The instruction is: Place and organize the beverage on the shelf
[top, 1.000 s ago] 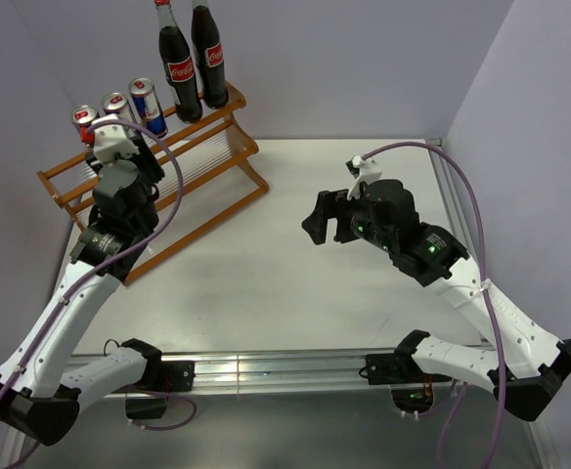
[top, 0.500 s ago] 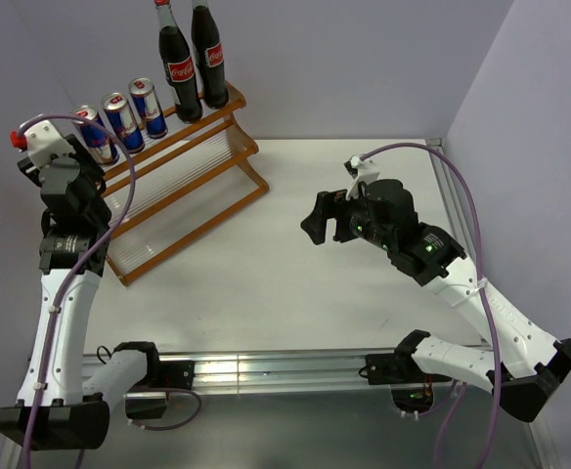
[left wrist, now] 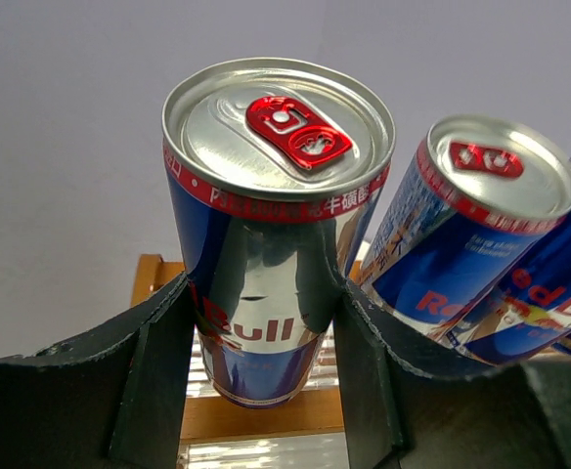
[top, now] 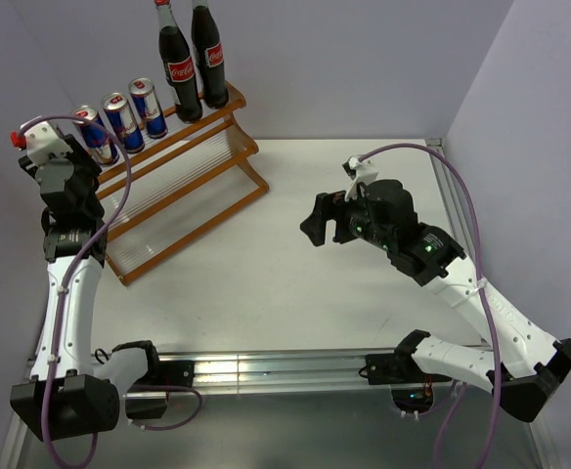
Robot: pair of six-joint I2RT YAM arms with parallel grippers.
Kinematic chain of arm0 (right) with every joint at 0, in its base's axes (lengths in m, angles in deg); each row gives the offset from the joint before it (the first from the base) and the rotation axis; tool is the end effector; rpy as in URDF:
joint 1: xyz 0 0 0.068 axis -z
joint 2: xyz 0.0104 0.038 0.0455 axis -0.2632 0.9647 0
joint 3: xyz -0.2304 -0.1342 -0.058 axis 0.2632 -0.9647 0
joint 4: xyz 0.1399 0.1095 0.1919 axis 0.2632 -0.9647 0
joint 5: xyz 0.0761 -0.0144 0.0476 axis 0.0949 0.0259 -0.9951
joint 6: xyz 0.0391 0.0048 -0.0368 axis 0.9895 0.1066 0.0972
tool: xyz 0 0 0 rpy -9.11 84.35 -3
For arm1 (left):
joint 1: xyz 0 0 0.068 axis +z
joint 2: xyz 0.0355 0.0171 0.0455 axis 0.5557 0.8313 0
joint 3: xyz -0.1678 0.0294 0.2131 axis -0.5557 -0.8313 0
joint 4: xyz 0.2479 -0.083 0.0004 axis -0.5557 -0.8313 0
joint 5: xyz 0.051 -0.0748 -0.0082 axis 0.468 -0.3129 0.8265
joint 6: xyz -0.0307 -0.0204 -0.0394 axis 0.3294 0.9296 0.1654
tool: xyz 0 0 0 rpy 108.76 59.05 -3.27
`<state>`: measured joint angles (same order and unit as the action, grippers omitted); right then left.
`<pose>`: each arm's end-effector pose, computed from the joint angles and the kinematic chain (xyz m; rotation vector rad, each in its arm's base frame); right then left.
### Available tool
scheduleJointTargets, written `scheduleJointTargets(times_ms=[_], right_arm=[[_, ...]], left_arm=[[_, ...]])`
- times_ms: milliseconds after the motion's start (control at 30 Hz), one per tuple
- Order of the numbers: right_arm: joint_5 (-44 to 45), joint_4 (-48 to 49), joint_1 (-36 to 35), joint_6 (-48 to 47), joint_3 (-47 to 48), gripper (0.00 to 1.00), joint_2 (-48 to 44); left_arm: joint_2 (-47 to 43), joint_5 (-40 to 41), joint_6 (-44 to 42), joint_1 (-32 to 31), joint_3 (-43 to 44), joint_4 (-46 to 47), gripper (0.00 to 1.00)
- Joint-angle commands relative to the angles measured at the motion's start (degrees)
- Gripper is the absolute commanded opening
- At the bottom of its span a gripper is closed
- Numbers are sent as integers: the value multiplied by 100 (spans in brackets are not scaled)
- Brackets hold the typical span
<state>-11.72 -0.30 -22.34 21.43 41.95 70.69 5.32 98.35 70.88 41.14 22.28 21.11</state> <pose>0.1706 0.1334 0.3835 -0.3500 2.0152 0.6853 0.2278 0.0450 0.4211 -0.5534 1.4149 0.3217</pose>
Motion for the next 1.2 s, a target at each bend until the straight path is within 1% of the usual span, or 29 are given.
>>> scheduleJointTargets(times_ms=[0, 233, 367, 567, 700, 800, 833, 900, 933, 1000, 1033, 1133, 1167], right_arm=[[-33, 238, 51, -101, -85, 97, -69], [2, 211, 51, -145, -138, 98, -122], [-7, 238, 43, -153, -129, 98, -148], [-51, 229, 43, -145, -112, 98, -69], [-42, 229, 43, -153, -112, 98, -87], [-60, 229, 51, -145, -112, 98, -69], [-68, 229, 43, -145, -103, 98, -61], [-112, 211, 52, -136, -94, 98, -52], [-112, 211, 43, -136, -94, 98, -52], [-130, 220, 43, -136, -94, 98, -60], [-139, 203, 43, -144, -85, 98, -60], [-156, 185, 43, -153, -77, 98, -78], [-156, 185, 43, -162, -85, 98, -104]], left_arm=[[-62, -363, 82, 71, -32, 1038, 0], [26, -407, 179, 132, -251, 1188, 0], [-18, -319, 162, 167, -462, 1381, 6], [131, -319, 196, 238, -471, 1478, 5], [166, -389, 258, 255, -524, 1504, 10], [166, -486, 293, 264, -524, 1469, 20], [166, -486, 302, 264, -515, 1452, 27], [166, -478, 302, 264, -506, 1443, 35], [166, -478, 302, 264, -515, 1434, 44], [131, -478, 319, 273, -524, 1416, 52], [123, -460, 320, 273, -533, 1408, 62], [26, -346, 320, 264, -576, 1434, 74], [-9, -328, 320, 273, -577, 1425, 76]])
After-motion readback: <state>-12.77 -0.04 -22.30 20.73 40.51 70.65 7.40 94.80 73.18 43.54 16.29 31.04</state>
